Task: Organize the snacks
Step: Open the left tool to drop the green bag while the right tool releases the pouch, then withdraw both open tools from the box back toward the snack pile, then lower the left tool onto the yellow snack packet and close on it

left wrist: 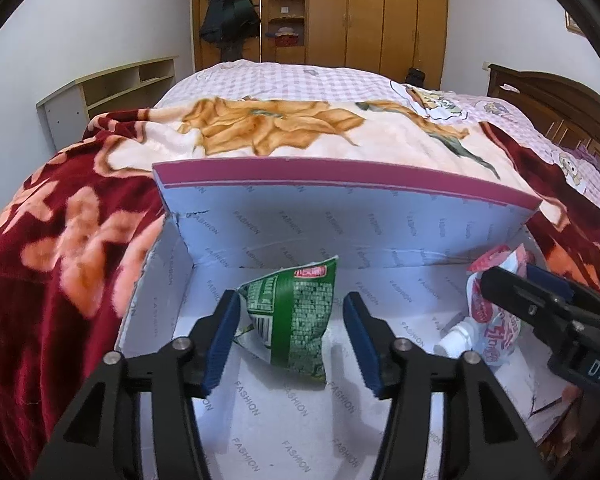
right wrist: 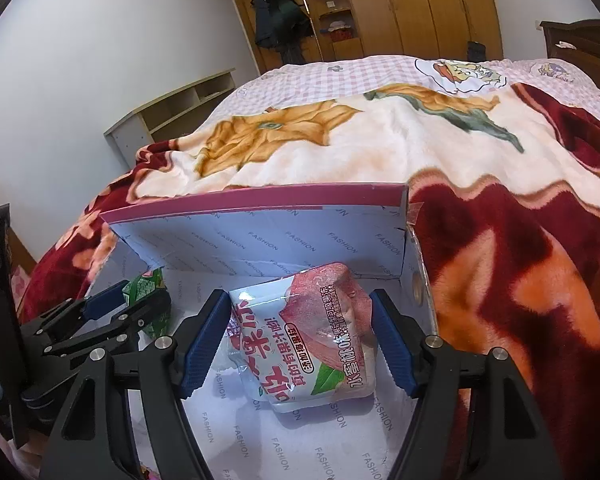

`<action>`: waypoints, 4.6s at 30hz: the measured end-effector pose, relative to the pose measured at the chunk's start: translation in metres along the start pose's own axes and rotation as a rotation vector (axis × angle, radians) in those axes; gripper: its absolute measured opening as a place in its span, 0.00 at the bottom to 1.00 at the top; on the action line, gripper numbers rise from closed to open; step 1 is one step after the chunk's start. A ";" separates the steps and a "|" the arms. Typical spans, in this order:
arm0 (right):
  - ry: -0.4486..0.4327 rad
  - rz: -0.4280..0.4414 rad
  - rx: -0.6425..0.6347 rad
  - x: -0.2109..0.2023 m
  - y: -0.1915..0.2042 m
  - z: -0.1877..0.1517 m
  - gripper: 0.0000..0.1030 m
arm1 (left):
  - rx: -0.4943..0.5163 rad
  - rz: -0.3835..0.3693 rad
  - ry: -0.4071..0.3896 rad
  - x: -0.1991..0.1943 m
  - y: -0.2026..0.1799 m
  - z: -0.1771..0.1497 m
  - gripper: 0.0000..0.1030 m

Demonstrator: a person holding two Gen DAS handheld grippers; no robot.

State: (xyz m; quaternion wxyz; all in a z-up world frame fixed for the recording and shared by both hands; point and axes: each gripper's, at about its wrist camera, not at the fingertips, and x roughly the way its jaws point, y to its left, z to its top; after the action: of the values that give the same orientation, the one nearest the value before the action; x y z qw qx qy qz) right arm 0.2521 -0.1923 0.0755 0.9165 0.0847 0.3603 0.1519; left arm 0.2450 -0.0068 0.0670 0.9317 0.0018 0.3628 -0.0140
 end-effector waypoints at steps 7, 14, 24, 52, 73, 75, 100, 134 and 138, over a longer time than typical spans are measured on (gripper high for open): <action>-0.039 0.005 0.009 -0.008 -0.002 0.000 0.71 | -0.003 0.003 -0.011 -0.004 -0.001 0.000 0.64; -0.076 0.003 -0.016 -0.021 0.004 0.001 0.71 | -0.017 0.024 -0.026 -0.012 0.002 0.002 0.65; -0.096 0.000 -0.043 -0.041 0.011 0.003 0.71 | -0.016 0.037 -0.037 -0.036 0.003 0.000 0.65; -0.051 0.033 -0.093 -0.113 0.039 -0.053 0.71 | -0.023 0.004 -0.079 -0.127 -0.008 -0.044 0.65; -0.005 0.035 -0.072 -0.149 0.049 -0.109 0.71 | -0.050 -0.064 -0.032 -0.170 0.001 -0.097 0.66; 0.001 0.032 -0.073 -0.150 0.049 -0.114 0.71 | -0.050 -0.067 -0.033 -0.172 0.002 -0.102 0.66; 0.083 0.024 -0.033 -0.137 0.028 -0.150 0.71 | -0.064 -0.072 0.039 -0.138 0.002 -0.112 0.66; 0.082 0.041 -0.057 -0.135 0.018 -0.158 0.71 | -0.185 -0.172 0.079 -0.088 -0.001 -0.103 0.52; 0.078 0.041 -0.059 -0.135 0.018 -0.158 0.71 | -0.189 -0.179 0.080 -0.087 0.001 -0.104 0.41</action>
State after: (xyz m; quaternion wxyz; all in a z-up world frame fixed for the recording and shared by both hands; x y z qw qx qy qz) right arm 0.0460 -0.2140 0.0517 0.9006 0.0588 0.3893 0.1842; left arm 0.1103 -0.0021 0.0494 0.9075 -0.1178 0.3983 -0.0629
